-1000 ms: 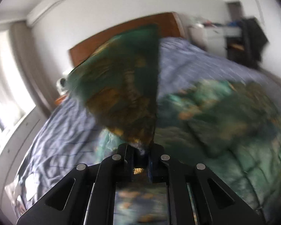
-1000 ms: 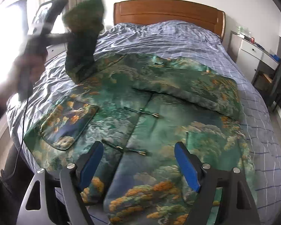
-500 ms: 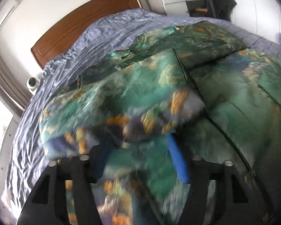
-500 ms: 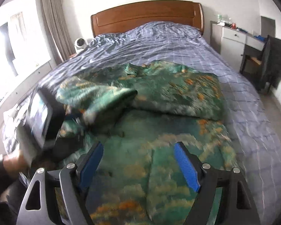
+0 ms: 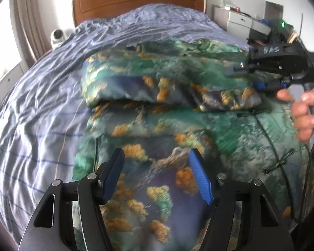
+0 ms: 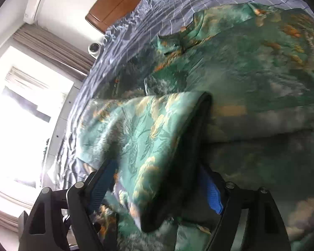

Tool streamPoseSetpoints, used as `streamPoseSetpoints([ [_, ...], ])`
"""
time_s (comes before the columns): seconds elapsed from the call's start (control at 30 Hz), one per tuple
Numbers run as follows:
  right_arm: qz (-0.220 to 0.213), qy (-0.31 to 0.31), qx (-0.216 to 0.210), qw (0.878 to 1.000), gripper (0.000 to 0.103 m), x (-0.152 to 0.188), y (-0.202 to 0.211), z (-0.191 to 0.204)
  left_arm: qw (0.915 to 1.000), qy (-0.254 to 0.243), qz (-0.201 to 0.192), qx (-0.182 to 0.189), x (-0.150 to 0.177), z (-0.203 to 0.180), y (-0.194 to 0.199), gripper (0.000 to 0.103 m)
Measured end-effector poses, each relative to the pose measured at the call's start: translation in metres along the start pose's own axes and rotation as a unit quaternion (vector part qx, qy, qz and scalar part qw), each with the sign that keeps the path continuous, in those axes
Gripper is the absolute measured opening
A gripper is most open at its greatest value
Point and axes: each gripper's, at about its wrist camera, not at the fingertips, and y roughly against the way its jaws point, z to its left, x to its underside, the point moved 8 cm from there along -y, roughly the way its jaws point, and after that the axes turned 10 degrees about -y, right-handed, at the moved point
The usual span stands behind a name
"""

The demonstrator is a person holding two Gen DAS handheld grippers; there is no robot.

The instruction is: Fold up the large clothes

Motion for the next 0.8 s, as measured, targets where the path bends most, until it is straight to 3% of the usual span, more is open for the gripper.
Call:
streamPoseSetpoints([
  [0.07, -0.009, 0.028, 0.039, 0.999, 0.016, -0.003, -0.001, 0.008, 1.0, 0.006, 0.003, 0.001, 0.005, 0.003, -0.002, 0.066],
  [0.23, -0.108, 0.098, 0.052, 0.988, 0.013, -0.064, 0.045, 0.054, 0.9998, 0.018, -0.004, 0.005, 0.008, 0.005, -0.001, 0.066],
  [0.33, -0.142, 0.115, 0.067, 0.981, 0.013, -0.107, 0.057, 0.067, 0.9996, 0.026, -0.005, 0.008, 0.007, 0.006, -0.003, 0.066],
  [0.47, -0.143, 0.13, 0.122, 0.974, 0.013, -0.144, 0.035, 0.054, 0.9994, 0.031, -0.004, 0.011, 0.009, 0.006, -0.001, 0.066],
  [0.57, -0.098, 0.112, 0.159, 0.976, 0.014, -0.148, -0.004, 0.019, 0.9996, 0.026, -0.001, 0.014, 0.011, 0.006, -0.001, 0.067],
  [0.63, -0.065, 0.101, 0.175, 0.977, 0.023, -0.142, -0.026, -0.001, 0.9996, 0.024, 0.003, 0.015, 0.011, 0.005, -0.001, 0.068],
  [0.7, -0.052, 0.092, 0.18, 0.978, 0.049, -0.132, -0.04, -0.012, 0.9995, 0.026, 0.008, 0.018, 0.01, 0.007, 0.001, 0.068],
  [0.8, -0.056, 0.099, 0.155, 0.981, 0.064, -0.124, -0.043, -0.006, 0.9988, 0.034, 0.011, 0.034, -0.001, 0.015, 0.004, 0.069],
])
